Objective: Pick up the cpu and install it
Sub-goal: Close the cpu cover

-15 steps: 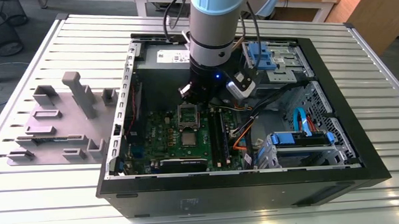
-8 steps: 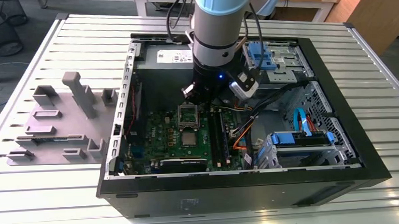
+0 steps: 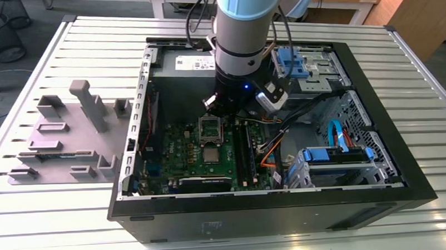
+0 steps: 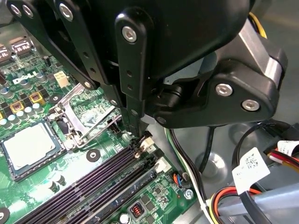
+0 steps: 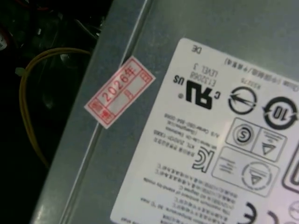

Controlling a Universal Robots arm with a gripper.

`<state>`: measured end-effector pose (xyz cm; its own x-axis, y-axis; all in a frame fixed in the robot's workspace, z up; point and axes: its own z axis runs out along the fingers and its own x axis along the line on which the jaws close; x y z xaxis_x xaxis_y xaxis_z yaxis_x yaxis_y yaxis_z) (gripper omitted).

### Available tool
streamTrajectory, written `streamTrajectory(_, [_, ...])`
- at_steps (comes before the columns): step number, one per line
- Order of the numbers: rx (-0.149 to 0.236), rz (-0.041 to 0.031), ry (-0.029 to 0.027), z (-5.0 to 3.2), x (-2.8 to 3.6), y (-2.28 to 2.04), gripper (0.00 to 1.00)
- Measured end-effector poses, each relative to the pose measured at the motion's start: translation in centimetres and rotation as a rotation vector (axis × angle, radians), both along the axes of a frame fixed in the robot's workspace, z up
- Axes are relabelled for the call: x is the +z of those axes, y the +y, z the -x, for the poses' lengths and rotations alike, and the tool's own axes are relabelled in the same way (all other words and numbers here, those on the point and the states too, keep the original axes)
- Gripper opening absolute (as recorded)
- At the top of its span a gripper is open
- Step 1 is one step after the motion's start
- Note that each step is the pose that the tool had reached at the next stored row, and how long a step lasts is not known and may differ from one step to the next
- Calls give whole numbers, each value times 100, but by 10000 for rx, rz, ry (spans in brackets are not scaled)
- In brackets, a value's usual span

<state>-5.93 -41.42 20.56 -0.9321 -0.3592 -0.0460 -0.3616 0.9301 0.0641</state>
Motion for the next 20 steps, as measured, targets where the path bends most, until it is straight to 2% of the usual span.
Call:
streamTrajectory(4, [1, -19, -2, 12, -14, 18, 11])
streamTrajectory(12, [2, -3, 0, 16, -14, 19, 11])
streamTrajectory(20, [4, -1, -35, 38, 4, 19, 11])
